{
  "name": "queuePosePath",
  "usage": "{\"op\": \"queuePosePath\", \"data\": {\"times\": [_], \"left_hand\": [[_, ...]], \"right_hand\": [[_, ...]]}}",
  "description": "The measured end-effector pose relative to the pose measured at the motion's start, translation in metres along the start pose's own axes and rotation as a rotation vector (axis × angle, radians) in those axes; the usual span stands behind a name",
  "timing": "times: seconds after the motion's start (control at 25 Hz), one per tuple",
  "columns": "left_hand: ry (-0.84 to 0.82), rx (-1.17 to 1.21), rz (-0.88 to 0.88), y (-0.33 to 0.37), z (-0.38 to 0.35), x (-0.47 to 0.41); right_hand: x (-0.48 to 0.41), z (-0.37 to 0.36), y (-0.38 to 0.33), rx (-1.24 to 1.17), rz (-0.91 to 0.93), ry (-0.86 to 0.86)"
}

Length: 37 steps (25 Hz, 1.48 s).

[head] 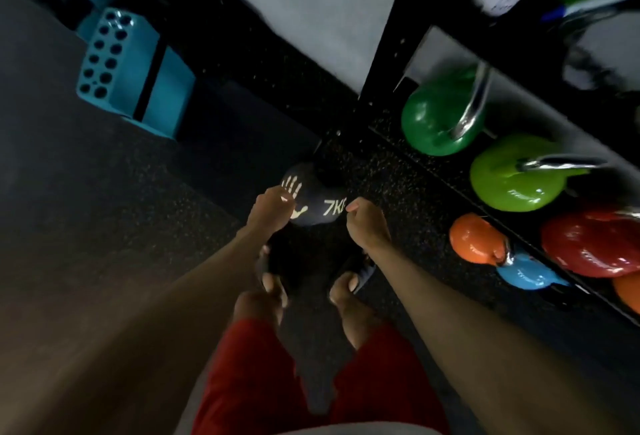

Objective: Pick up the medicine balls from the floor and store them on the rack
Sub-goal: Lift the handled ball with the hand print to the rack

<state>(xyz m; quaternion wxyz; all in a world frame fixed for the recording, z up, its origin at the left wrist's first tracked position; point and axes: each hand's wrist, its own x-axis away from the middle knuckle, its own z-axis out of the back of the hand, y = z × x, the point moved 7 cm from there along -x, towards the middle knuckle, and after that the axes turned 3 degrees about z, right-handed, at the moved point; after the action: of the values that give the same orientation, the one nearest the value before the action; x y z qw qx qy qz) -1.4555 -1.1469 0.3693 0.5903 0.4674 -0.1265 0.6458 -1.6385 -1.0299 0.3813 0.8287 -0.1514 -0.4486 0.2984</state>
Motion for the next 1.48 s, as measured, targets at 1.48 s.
{"op": "queuePosePath", "data": {"times": [1.48], "left_hand": [[-0.514, 0.142, 0.341, -0.153, -0.283, -0.365]], "right_hand": [[-0.214, -0.319, 0.395, -1.451, -0.8, 0.16]]}}
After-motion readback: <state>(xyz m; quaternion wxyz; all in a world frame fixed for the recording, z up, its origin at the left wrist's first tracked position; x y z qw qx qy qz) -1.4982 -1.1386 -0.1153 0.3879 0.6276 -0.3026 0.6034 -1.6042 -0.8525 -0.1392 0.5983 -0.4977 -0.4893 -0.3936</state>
